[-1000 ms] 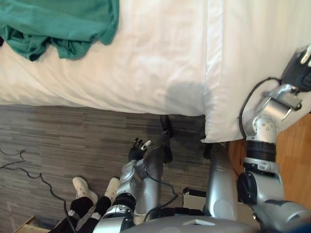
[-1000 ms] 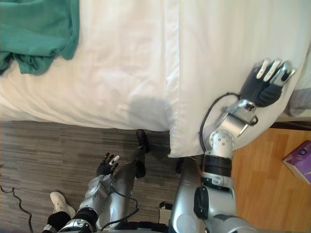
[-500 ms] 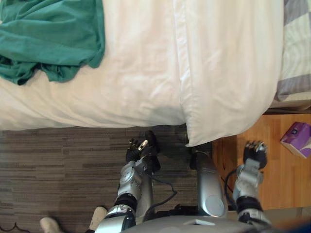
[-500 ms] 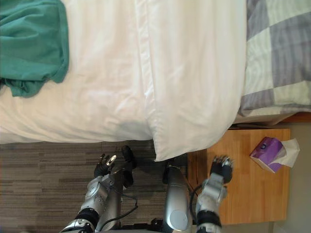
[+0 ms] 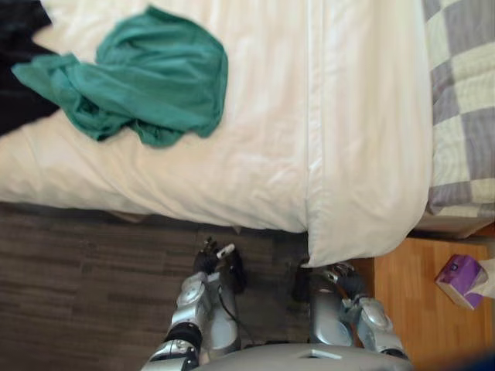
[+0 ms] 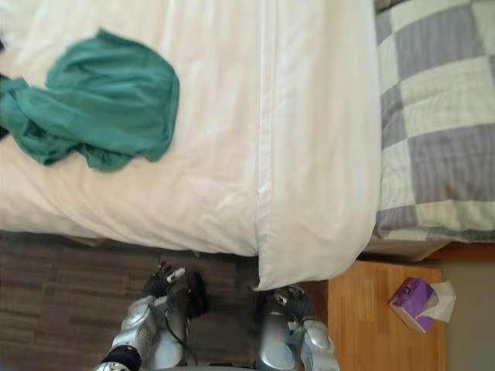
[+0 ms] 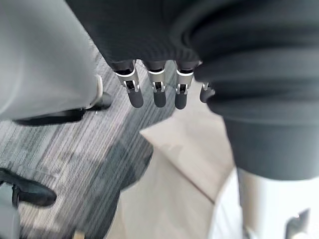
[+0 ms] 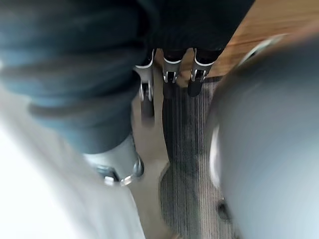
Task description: Tidy the bed and pick cloth on bed and put in laundry
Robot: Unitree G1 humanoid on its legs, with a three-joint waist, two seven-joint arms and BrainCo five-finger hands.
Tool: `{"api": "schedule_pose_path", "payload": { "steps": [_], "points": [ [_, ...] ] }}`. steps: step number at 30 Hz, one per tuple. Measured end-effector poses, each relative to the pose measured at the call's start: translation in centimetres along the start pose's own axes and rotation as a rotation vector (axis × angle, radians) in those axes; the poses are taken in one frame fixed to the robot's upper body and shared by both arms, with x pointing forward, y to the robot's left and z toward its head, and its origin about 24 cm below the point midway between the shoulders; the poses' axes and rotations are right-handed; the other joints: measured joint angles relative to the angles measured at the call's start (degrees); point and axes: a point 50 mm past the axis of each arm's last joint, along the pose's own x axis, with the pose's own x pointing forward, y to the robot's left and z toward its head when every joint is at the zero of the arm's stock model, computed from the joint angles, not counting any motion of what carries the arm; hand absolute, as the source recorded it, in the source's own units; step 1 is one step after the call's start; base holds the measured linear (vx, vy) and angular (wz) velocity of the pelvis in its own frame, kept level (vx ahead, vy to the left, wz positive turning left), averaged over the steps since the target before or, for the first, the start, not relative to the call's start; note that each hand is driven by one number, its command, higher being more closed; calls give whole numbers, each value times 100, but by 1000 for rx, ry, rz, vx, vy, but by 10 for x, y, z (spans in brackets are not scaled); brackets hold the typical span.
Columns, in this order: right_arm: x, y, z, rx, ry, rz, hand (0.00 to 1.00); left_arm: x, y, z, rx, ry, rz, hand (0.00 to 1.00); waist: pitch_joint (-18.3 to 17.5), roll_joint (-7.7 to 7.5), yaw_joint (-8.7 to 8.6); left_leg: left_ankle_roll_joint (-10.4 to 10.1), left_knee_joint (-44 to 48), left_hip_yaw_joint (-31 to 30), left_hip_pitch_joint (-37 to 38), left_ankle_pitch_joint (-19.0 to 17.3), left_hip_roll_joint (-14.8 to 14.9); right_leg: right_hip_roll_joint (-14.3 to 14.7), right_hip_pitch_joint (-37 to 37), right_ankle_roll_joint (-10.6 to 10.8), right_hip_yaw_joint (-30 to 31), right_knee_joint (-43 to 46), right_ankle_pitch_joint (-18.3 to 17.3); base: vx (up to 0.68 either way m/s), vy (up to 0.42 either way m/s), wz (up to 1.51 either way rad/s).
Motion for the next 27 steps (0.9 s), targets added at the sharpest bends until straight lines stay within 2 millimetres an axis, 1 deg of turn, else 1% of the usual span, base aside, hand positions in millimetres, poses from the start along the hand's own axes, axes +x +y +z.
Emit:
{"api": "schedule_pose_path", "payload": {
  "steps": [1, 2, 3, 4, 5, 6, 7, 8, 9, 10, 11, 12, 13, 14, 16, 17, 18, 19, 20, 21, 22, 23, 24, 25, 26, 27],
  "points": [
    [-2, -2, -4, 1, 10, -19, 0, -1, -4, -5, 30, 29, -47, 0, -38, 65, -5, -17, 99, 31, 80, -199, 53, -25, 57, -116, -36, 197, -9, 0, 0, 0],
    [-2, -4, -4, 1, 11, -25, 0, -1, -6, -9, 36, 44, -69, 0, -57, 100, 1, 24, 129, 63, 128, -249, 76, -43, 51, -289, -72, 339, -15, -16, 21, -10],
    [-2, -6, -5, 0, 14, -32, 0, -2, -8, -12, 41, 55, -102, 0, -74, 90, 4, 32, 91, 156, 308, -260, 76, -125, 50, -368, -141, 590, 16, 3, 37, -18],
    [-2, -5, -7, -4, 19, -26, 0, -5, -4, -16, 51, 65, -102, 0, -135, 76, -5, 35, 2, 175, 461, -247, 74, -116, 75, -459, -151, 691, 82, 23, 33, -15],
    [-3, -4, -9, -4, 24, -24, 0, -7, -1, -19, 57, 73, -97, 0, -205, 64, -27, 36, -70, 170, 504, -213, 71, -91, 99, -435, -157, 659, 113, 54, -6, -1],
    [-4, 0, -13, -5, 38, -13, 0, -10, 6, -22, 87, 86, -79, 0, -310, 45, -98, 39, -254, 121, 609, -114, 50, 31, 211, -376, -171, 479, 156, 80, -48, 17],
    [-5, 2, -17, -14, 54, 0, 0, -13, 15, -26, 129, 107, -62, 0, -415, -8, -134, 10, -567, 25, 710, 51, -6, 141, 398, -298, -191, 149, 206, 97, -82, 29],
    [-7, 3, -22, -13, 69, 3, 0, -14, 19, -25, 146, 110, -54, 0, -511, -46, -153, 10, -916, -23, 825, 246, -75, 226, 525, -251, -211, -124, 226, 78, -83, 33],
    [-8, 3, -24, -11, 77, 1, 0, -14, 20, -26, 147, 113, -50, 0, -578, -56, -169, 21, -1172, -76, 893, 417, -148, 287, 615, -205, -222, -330, 237, 92, -76, 44],
    [-10, 2, -27, -3, 84, -4, 0, -15, 19, -28, 153, 119, -51, 0, -626, -53, -190, 21, -1586, -174, 1008, 706, -240, 415, 777, -133, -218, -679, 239, 115, -112, 65],
    [-9, 1, -26, -7, 86, -7, 0, -14, 14, -29, 174, 127, -72, 0, -649, -71, -233, 3, -2188, -207, 1197, 1113, -380, 539, 1084, -183, -136, -1324, 178, 99, -123, 57],
    [-8, 1, -24, -10, 83, -6, 0, -14, 12, -30, 180, 131, -78, 0, -676, -111, -232, -8, -2305, -203, 1202, 1204, -431, 548, 1119, -196, -67, -1481, 130, 49, -164, 39],
    [-4, 0, -18, -17, 68, -4, 0, -14, 9, -33, 185, 150, -79, 0, -602, 8, -247, -1, -2337, -138, 1181, 1305, -422, 580, 1116, -204, -14, -1523, 101, -13, -122, 11],
    [-4, -1, -18, -17, 70, -1, 0, -14, 4, -35, 188, 156, -78, 0, -608, 123, -284, 28, -2328, 10, 1194, 1370, -418, 582, 1149, -233, -31, -1518, 83, -20, -100, 10],
    [-4, -2, -18, -15, 71, 7, 0, -15, 0, -41, 173, 167, -59, 0, -598, 237, -314, 25, -2118, 195, 1198, 1324, -366, 584, 1256, -261, -55, -1499, 65, 7, -49, 7],
    [-4, -3, -18, -19, 72, 10, 0, -14, -3, -40, 168, 158, -49, 0, -601, 293, -309, 31, -1688, 269, 1053, 1169, -252, 592, 1258, -286, -48, -1406, 50, 5, -43, 4],
    [-3, -1, -17, -36, 74, 22, 0, -14, -2, -39, 152, 147, -28, 0, -581, 347, -303, -9, -879, 337, 777, 928, -31, 584, 1327, -311, -46, -1318, 32, -25, 10, 4],
    [-2, -1, -14, -65, 66, 24, 0, -15, -1, -38, 92, 125, -4, 0, -530, 433, -306, -33, 128, 316, 497, 745, 285, 652, 1490, -323, -50, -1229, 24, -35, 31, 2],
    [-2, -2, -13, -81, 66, 25, 0, -15, -1, -37, 68, 109, 6, 0, -531, 471, -301, -46, 541, 315, 364, 728, 441, 680, 1549, -336, -50, -1165, 12, -46, 59, -4],
    [-3, -4, -15, -101, 78, 26, 0, -16, 1, -37, 42, 78, 32, 0, -549, 548, -249, -6, 1001, 330, 261, 773, 602, 697, 1660, -331, -40, -1070, -65, -35, 71, -2],
    [-5, -4, -17, -102, 80, 25, 0, -19, 3, -39, 38, 59, 48, 0, -638, 481, -258, -4, 924, 316, 356, 741, 529, 566, 1676, -282, -27, -977, -197, -29, 105, 1],
    [-5, -3, -18, -98, 82, 28, 0, -20, 5, -39, 26, 54, 56, 0, -652, 389, -265, -17, 762, 314, 433, 691, 424, 447, 1631, -272, -6, -954, -244, -57, 150, -9],
    [-5, -2, -19, -79, 84, 24, 0, -20, 7, -39, -4, 47, 69, 0, -656, 381, -272, 82, 882, 312, 512, 363, 495, 364, 1524, -245, 36, -882, -274, -79, 171, -24],
    [-4, -3, -17, -77, 81, 19, 0, -23, 14, -43, -26, 57, 95, 0, -666, 405, -294, 44, 864, 141, 617, 130, 692, 277, 1426, -229, 86, -759, -278, -88, 175, -26],
    [-4, -3, -17, -68, 80, 15, 0, -25, 18, -45, -29, 61, 107, 0, -661, 394, -333, 9, 800, 17, 672, 89, 796, 220, 1382, -193, 156, -709, -303, -60, 222, -9],
    [-3, -3, -15, -64, 76, 12, 0, -27, 23, -45, -26, 60, 120, 0, -639, 351, -401, -64, 593, -287, 749, 99, 1048, 79, 1313, -134, 319, -598, -407, -54, 305, 4]
  ]
}}
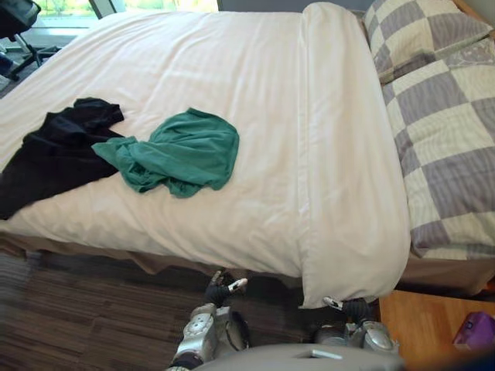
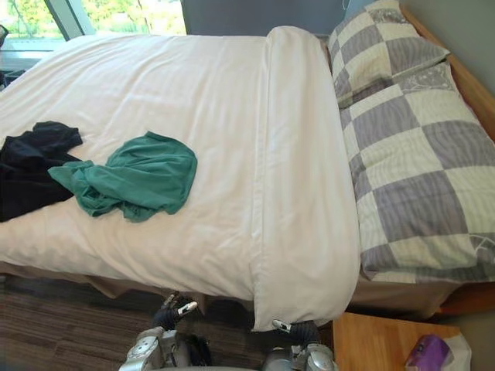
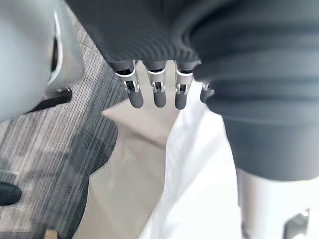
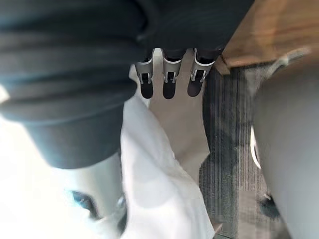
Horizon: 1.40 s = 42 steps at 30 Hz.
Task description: Tidy the bed and pick cloth on bed and put in laundry
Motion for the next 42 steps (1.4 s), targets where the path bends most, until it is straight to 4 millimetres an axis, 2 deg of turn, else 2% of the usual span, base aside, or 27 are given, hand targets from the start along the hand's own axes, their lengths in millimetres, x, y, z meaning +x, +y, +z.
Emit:
{"api": "schedule_pose_path", "payload": {
  "steps": [2, 4, 5, 6, 7, 8, 9, 10, 11, 12, 13, 14, 15, 16, 18, 21, 24, 26, 28, 31, 33, 34, 35, 37, 39, 41, 42],
  "points": [
    [0, -3, -2, 7, 12, -13, 0, -1, 4, 4, 18, -35, 8, 0, 30, -67, -18, -118, -340, -553, 32, 112, 445, -270, -176, 276, 229, 385, -189, -47, 395, 1],
    [1, -12, -2, -12, 27, -42, 0, -2, 5, 6, 55, -74, 18, 0, 18, -72, -33, -4, -526, -1061, 30, 304, 866, -772, -476, 779, 592, 1000, -448, -19, 567, -12],
    [1, -17, -1, -18, 29, -55, 0, -3, 4, 4, 60, -72, 19, 0, 3, -35, -41, -12, -494, -1118, 29, 308, 899, -864, -519, 858, 662, 1047, -483, -19, 667, -15],
    [0, -26, 1, -48, 27, -90, 0, -3, -1, 1, 70, -70, 12, 0, -40, 82, -60, -272, -478, -1117, 44, 325, 906, -969, -533, 868, 787, 1038, -488, 17, 797, -12],
    [-2, -29, -7, -54, 62, -130, 0, -1, 3, 8, 118, -87, 7, 0, -64, -142, -3, -1221, 103, -986, -128, 54, 544, -1411, -365, 870, 1067, 676, -187, 46, 839, -4],
    [-6, -28, -17, -41, 95, -137, 0, 0, 7, 12, 140, -92, 12, 0, -121, -224, -24, -1250, 232, -968, -228, -150, 335, -1548, -301, 884, 1222, 445, 272, 137, 880, 12],
    [-7, -28, -23, -31, 120, -144, 0, 3, 11, 17, 175, -93, 18, 0, -176, -346, -4, -1246, 412, -947, -319, -281, 179, -1640, -316, 734, 1347, 267, 1020, 119, 667, 13],
    [-8, -28, -24, -32, 126, -148, 0, 4, 15, 17, 223, -77, 17, 0, -128, -267, 8, -1217, 426, -863, -339, -353, 104, -1642, -459, 21, 1338, 195, 1818, 167, 940, -20],
    [-8, -29, -23, -68, 120, -138, 0, 1, 22, 12, 286, -44, 21, 0, -124, -233, 70, -1079, 136, -565, -127, -302, 78, -1415, -741, -382, 1018, 365, 1927, 112, 729, -38],
    [-7, -29, -22, -93, 119, -128, 0, 0, 23, 11, 303, -33, 20, 0, -133, -196, 82, -1000, -74, -469, 14, -245, 84, -1160, -760, 21, 844, 421, 1657, 156, 744, -47],
    [-6, -27, -20, -140, 107, -97, 0, -3, 27, 4, 322, -3, 18, 0, -143, -150, 89, -848, -630, -265, 306, -37, 79, -632, -719, 394, 433, 429, 1250, 190, 501, -23],
    [-5, -23, -15, -173, 81, -67, 0, -5, 27, -1, 323, 10, 9, 0, -144, -147, 105, -693, -1237, -68, 597, 241, -120, -161, -689, 385, -13, 443, 970, 162, 383, -15],
    [-4, -21, -12, -186, 66, -52, 0, -5, 25, -2, 323, 18, 1, 0, -144, -146, 114, -625, -1513, 30, 728, 378, -242, 37, -689, 374, -187, 454, 852, 154, 318, -12],
    [-2, -18, -7, -201, 40, -26, 0, -4, 20, -3, 327, 29, -19, 0, -134, -120, 116, -484, -1910, 199, 890, 565, -470, 418, -679, 241, -444, 335, 614, 99, 206, -16],
    [3, -6, 3, -224, 4, 32, 0, -1, 8, -2, 324, 36, -45, 0, -138, -104, 131, -389, -2060, 463, 953, 628, -748, 792, -441, -93, -526, -345, 372, 113, 261, -29],
    [5, 5, 8, -211, -13, 90, 0, 4, -17, 0, 411, 31, -111, 0, -89, 166, 91, -293, -2172, 672, 1148, 688, -926, 707, -149, -244, -384, -694, 466, 39, 124, -7],
    [5, 15, 5, -228, -4, 137, 0, 6, -18, 3, 447, 9, -64, 0, -105, 76, 142, -281, -1687, 877, 1062, 669, -920, 603, -84, -254, -312, -635, 344, 16, 27, -5],
    [5, 17, 6, -245, -3, 150, 0, 4, -15, 0, 417, 19, -49, 0, -56, 38, 116, -266, -528, 930, 603, 620, -643, 582, -50, -269, -265, -630, 297, -12, -37, -11],
    [7, 12, 6, -279, 35, 144, 0, 3, -16, 3, 382, -9, -43, 0, 31, 154, 146, -270, 732, 904, 288, 664, -189, 610, 194, -284, -133, -624, 306, 28, 36, -49],
    [8, 6, 7, -294, 54, 129, 0, -1, -13, -7, 353, 20, -29, 0, -83, 333, 120, -260, 6, 915, 655, 538, -319, 525, 114, -228, 87, -493, 333, 53, 140, -51],
    [8, 9, 7, -281, 56, 133, 0, 1, -6, 0, 283, 2, 9, 0, -101, 276, 86, -238, -610, 840, 889, 539, -666, 398, 83, -82, 142, -645, 424, 21, 138, -2],
    [9, 13, 7, -271, 55, 140, 0, 2, -3, 4, 250, -14, 25, 0, -34, 97, 47, -329, -473, 603, 775, 566, -784, 254, 109, -28, 160, -771, 465, -30, 211, 20],
    [9, 15, 7, -267, 60, 143, 0, 1, -1, 3, 243, -13, 32, 0, 14, -26, 55, -311, -367, 505, 646, 414, -772, 175, 147, -4, 163, -805, 480, -43, 209, 15],
    [9, 15, 4, -266, 78, 136, 0, 0, 2, 4, 254, -33, 43, 0, 3, -71, 77, -309, -528, 271, 585, 244, -417, 104, 218, 3, 245, -851, 486, -7, 191, -9],
    [9, 8, 2, -269, 90, 105, 0, -2, 0, 1, 286, -44, 41, 0, -45, 15, 109, -341, -960, 94, 643, 293, 33, -86, 214, 369, 450, -775, 485, 56, 394, -36],
    [8, 0, 3, -279, 75, 88, 0, -3, -8, -6, 297, -29, 28, 0, -159, 209, 45, -302, -1400, 1, 746, 452, 38, -288, 206, 771, 585, -777, 505, 88, 611, -28],
    [8, 0, 4, -264, 70, 73, 0, -4, -7, -9, 307, -18, 27, 0, -169, 163, 36, -869, -1299, 46, 792, 338, -144, -532, 260, 963, 725, -821, 571, 92, 564, -18]
  ]
}}
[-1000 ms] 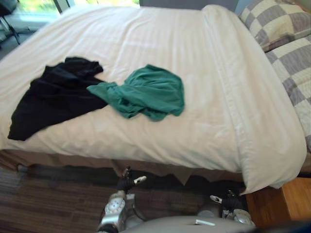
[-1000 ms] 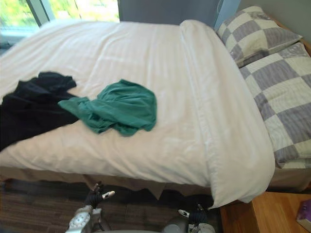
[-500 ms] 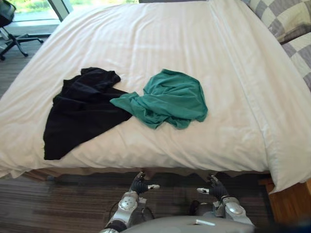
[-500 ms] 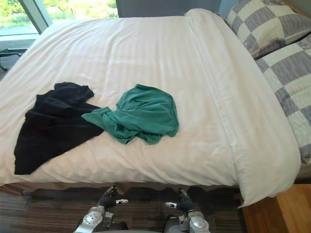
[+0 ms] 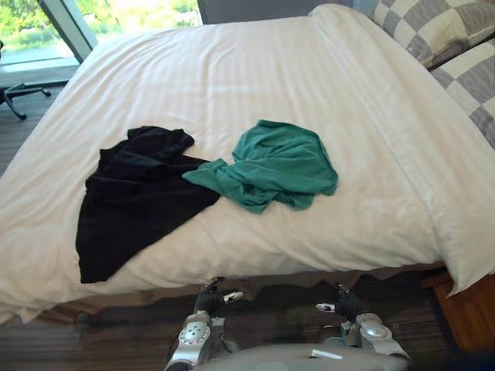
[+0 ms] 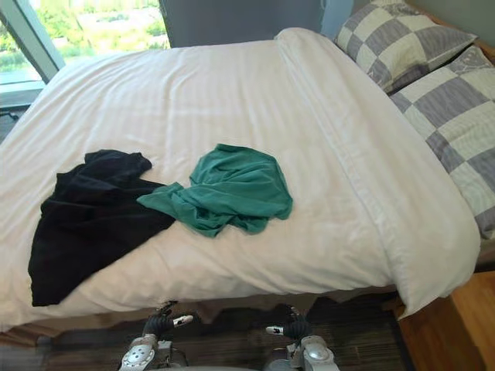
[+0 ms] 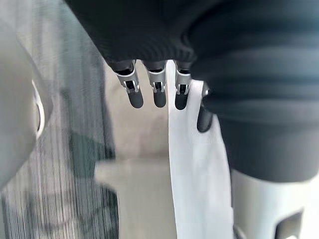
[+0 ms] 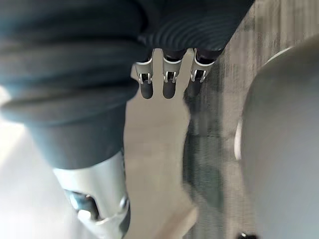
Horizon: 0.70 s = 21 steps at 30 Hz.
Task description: Tidy the bed and pick cloth on bed and put in laundry
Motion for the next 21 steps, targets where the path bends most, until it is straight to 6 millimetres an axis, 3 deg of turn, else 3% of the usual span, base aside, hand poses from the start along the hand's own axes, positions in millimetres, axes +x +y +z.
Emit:
{"api": "schedule_pose_path", "payload": {
  "steps": [1, 2, 4, 5, 6, 7, 8, 9, 11, 13, 14, 21],
  "points": [
    [0, 9, -3, 20, 4, 12, 0, 0, 6, -1, 25, 8, 8, 0, -35, -128, -31, 106, -15, 100, 48, -86, -249, -150, 78, 24, 86, -37, 78, 145, 526, -25],
    [-1, 19, -6, 5, 8, 44, 0, 0, 14, -2, 40, 11, 25, 0, -126, -272, 25, 135, 18, 223, 127, -203, -449, -198, 63, -172, -104, -47, 407, 146, 484, -28],
    [-3, 20, -7, 1, -13, 54, 0, -1, 18, -5, 46, 18, 29, 0, -152, -280, 121, 264, -173, 417, 308, -217, -479, -222, 37, -688, -444, -95, 952, 112, 332, -30],
    [-3, 21, -7, -4, -20, 56, 0, -2, 18, -5, 47, 19, 30, 0, -158, -276, 117, 324, -300, 445, 389, -179, -509, -213, -6, -844, -618, -35, 1001, 136, 260, -14],
    [-3, 22, -4, -17, -42, 63, 0, -3, 19, -8, 54, 30, 25, 0, -159, -276, 82, 406, -573, 480, 548, -82, -539, -1, -126, -794, -742, 212, 831, 162, 177, -5],
    [-3, 23, -2, -31, -56, 72, 0, -3, 19, -9, 62, 43, 4, 0, -151, -249, 55, 451, -842, 502, 667, 46, -558, 410, -173, -660, -727, 325, 461, 168, 137, 5],
    [-3, 23, -2, -35, -61, 73, 0, -3, 17, -11, 67, 53, -11, 0, -164, -214, 34, 468, -972, 489, 690, 111, -559, 679, -177, -660, -707, 287, 286, 132, 69, 25],
    [-3, 22, 0, -27, -71, 68, 0, -3, 13, -12, 81, 66, -42, 0, -168, -156, -5, 485, -1137, 421, 696, 201, -571, 1074, -109, -815, -707, -6, 101, 107, 36, 36],
    [-4, 20, -1, -5, -72, 59, 0, -1, 7, -10, 82, 78, -77, 0, -138, -97, -11, 509, -1278, 373, 767, 283, -730, 1153, 181, -829, -882, -432, 159, 98, 42, 26],
    [-4, 12, -1, -17, -65, 45, 0, -3, 0, -16, 54, 120, -96, 0, -142, 94, 2, 507, -1545, 454, 975, 443, -809, 1132, 294, -829, -842, -529, 164, 92, 31, -3],
    [-4, 11, -2, -23, -59, 44, 0, -4, 0, -18, 43, 129, -95, 0, -157, 120, 11, 489, -1602, 472, 1009, 475, -813, 1140, 296, -828, -819, -535, 165, 84, -29, -18],
    [-3, 15, -5, -34, -3, 87, 0, -4, 6, -24, -42, 201, -67, 0, -159, 91, 100, 448, -1797, 635, 1143, 665, -792, 1233, 462, -842, -842, -853, 328, -2, -28, -6]
  ]
}}
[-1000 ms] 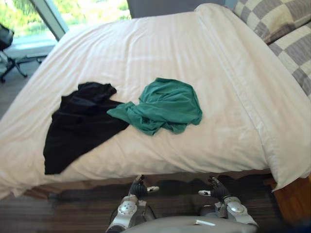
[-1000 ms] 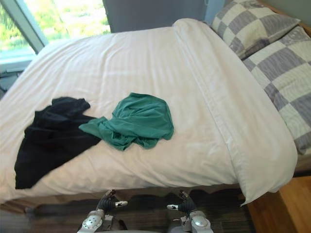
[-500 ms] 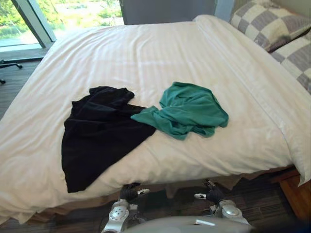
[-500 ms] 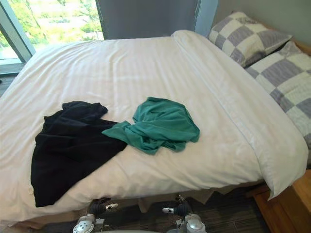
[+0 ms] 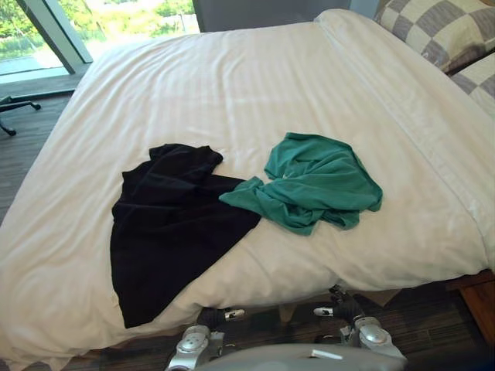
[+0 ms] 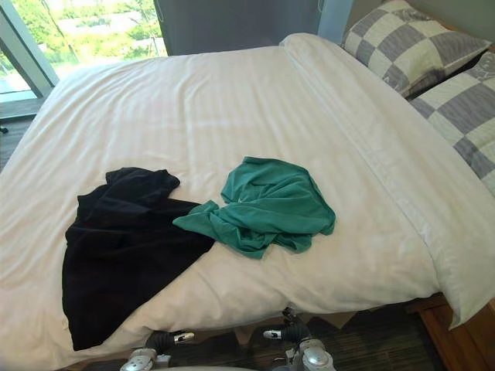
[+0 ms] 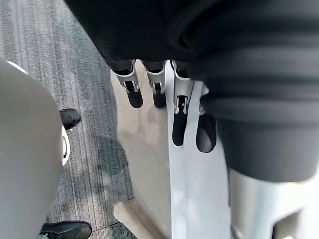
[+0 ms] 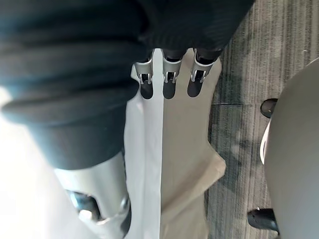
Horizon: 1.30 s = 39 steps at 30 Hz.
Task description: Tidy the bed and pick cloth on bed and put in laundry
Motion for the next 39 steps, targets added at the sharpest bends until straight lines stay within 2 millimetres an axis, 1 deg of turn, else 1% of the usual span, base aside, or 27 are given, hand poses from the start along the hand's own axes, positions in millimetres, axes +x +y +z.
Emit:
{"api": "schedule_pose_path", "payload": {
  "steps": [3, 4, 6, 9, 11, 13, 14, 17, 19, 21, 22, 24, 25, 26, 27, 28, 29, 30, 31, 32, 34, 35, 37, 38, 39],
  "points": [
    [-1, -2, -5, 59, 26, -8, 0, 0, 2, 0, -20, 4, 15, 0, -8, -39, 5, 51, -17, -101, 1, 45, -62, -52, 109, 40, -63, -84, 46, -53, 5, 25],
    [-1, -2, -6, 64, 37, -8, 0, 0, 3, 0, -45, 1, 27, 0, -9, -44, 32, 60, -30, -100, 1, 69, -74, -61, 116, 41, -63, -99, 70, -105, 19, 7],
    [-2, -3, -8, 75, 49, -14, 0, -1, 6, -3, -115, 6, 72, 0, -6, -51, 35, 83, -208, -102, 9, 216, -131, -75, 105, 35, -70, -192, 161, -105, 9, 6],
    [-2, -6, -10, 114, 67, -37, 0, -2, 10, -9, -224, 24, 111, 0, -8, -20, 17, 79, -423, -160, 6, 289, -130, -27, 101, 53, -178, -323, 269, -140, -8, 14],
    [-2, -8, -11, 143, 77, -57, 0, -3, 12, -11, -270, 28, 134, 0, 0, -33, 21, 75, -541, -218, 7, 333, -127, 5, 103, 51, -215, -398, 336, -125, -3, 15],
    [-4, -11, -16, 200, 109, -96, 0, -5, 17, -15, -349, 33, 173, 0, 22, -67, 90, 96, -552, -224, 6, 366, -150, -6, 166, 59, -283, -545, 422, -141, 3, 6],
    [-4, -13, -18, 225, 117, -114, 0, -6, 17, -17, -371, 38, 180, 0, 22, -70, 98, 99, -553, -228, 8, 368, -154, -9, 194, 44, -302, -576, 438, -109, -1, 8],
    [-9, -21, -28, 393, 160, -214, 0, -11, 26, -27, -516, 58, 259, 0, 25, -59, 120, 109, -556, -329, 6, 376, -180, -32, 228, 40, -371, -592, 464, -54, -2, 12],
    [-21, -34, -48, 609, 203, -352, 0, -14, 29, -36, -677, 79, 339, 0, 11, -20, 105, 115, -576, -420, 5, 381, -217, -75, 339, 58, -512, -631, 458, -19, 1, 28],
    [-32, -45, -65, 719, 230, -453, 0, -17, 37, -40, -760, 85, 403, 0, 0, 1, 110, 113, -582, -497, -6, 376, -240, -87, 402, 88, -554, -656, 436, 3, 2, 26],
    [-43, -56, -77, 834, 226, -564, 0, -22, 49, -46, -836, 88, 495, 0, -2, 3, 111, 105, -583, -543, -23, 367, -245, -95, 414, 105, -624, -653, 421, 28, -3, 20],
    [-55, -70, -88, 937, 214, -679, 0, -27, 64, -50, -927, 82, 589, 0, -10, 15, 113, 109, -583, -573, -63, 369, -243, -94, 410, 115, -674, -653, 416, 47, -9, 13],
    [-67, -88, -95, 1037, 173, -789, 0, -32, 80, -52, -1044, 59, 667, 0, -22, 24, 107, 110, -583, -610, -103, 372, -245, -92, 412, 123, -694, -650, 407, 62, -10, 10],
    [-75, -102, -97, 1083, 139, -859, 0, -34, 90, -53, -1147, 35, 717, 0, -28, 15, 101, 109, -582, -610, -110, 373, -247, -93, 427, 128, -704, -650, 406, 69, -7, 9],
    [-81, -111, -98, 1101, 116, -902, 0, -37, 98, -52, -1212, 13, 750, 0, -37, 12, 101, 108, -581, -620, -107, 372, -247, -96, 441, 131, -736, -647, 407, 54, -5, 10],
    [-88, -125, -97, 1108, 79, -963, 0, -40, 111, -50, -1280, -25, 791, 0, -67, 13, 99, 107, -581, -663, -108, 371, -249, -97, 469, 129, -784, -645, 399, 60, -10, 20],
    [-100, -148, -89, 1088, -16, -1048, 0, -47, 136, -42, -1317, -104, 842, 0, -109, -34, 78, 104, -581, -698, -113, 369, -247, -95, 488, 122, -823, -626, 360, 56, -12, 17],
    [-104, -159, -83, 1063, -61, -1075, 0, -51, 146, -38, -1322, -145, 860, 0, -131, -53, 78, 101, -580, -695, -113, 367, -241, -91, 482, 115, -822, -616, 347, 52, -13, 10],
    [-110, -175, -71, 1015, -135, -1109, 0, -58, 164, -29, -1311, -212, 883, 0, -172, -75, 79, 94, -581, -693, -117, 362, -235, -87, 475, 114, -821, -608, 330, 38, -13, -1],
    [-121, -196, -52, 939, -242, -1158, 0, -67, 188, -14, -1277, -315, 896, 0, -259, -98, 71, 78, -583, -687, -146, 349, -229, -83, 431, 111, -817, -594, 306, 46, -14, 0],
    [-138, -222, -21, 815, -405, -1219, 0, -85, 220, 16, -1152, -487, 909, 0, -431, -115, 59, 70, -582, -689, -250, 343, -227, -88, 320, 112, -815, -543, 266, 44, -8, 2],
    [-146, -232, -3, 748, -486, -1238, 0, -96, 234, 35, -1071, -583, 909, 0, -481, -126, 51, 68, -573, -687, -282, 341, -226, -88, 272, 108, -811, -524, 258, 49, -2, 2],
    [-166, -249, 47, 587, -686, -1263, 0, -127, 260, 86, -836, -797, 924, 0, -530, -128, 23, 69, -555, -679, -304, 342, -225, -92, 184, 91, -781, -473, 242, 63, 1, -4],
    [-171, -250, 58, 549, -732, -1263, 0, -134, 264, 98, -784, -847, 929, 0, -533, -128, 19, 69, -554, -674, -301, 342, -225, -91, 181, 91, -751, -470, 242, 45, 3, -8],
    [-178, -251, 80, 463, -807, -1251, 0, -149, 269, 122, -679, -935, 938, 0, -549, -124, 25, 69, -554, -658, -295, 341, -227, -90, 175, 90, -717, -470, 241, 20, 0, -9]
  ]
}}
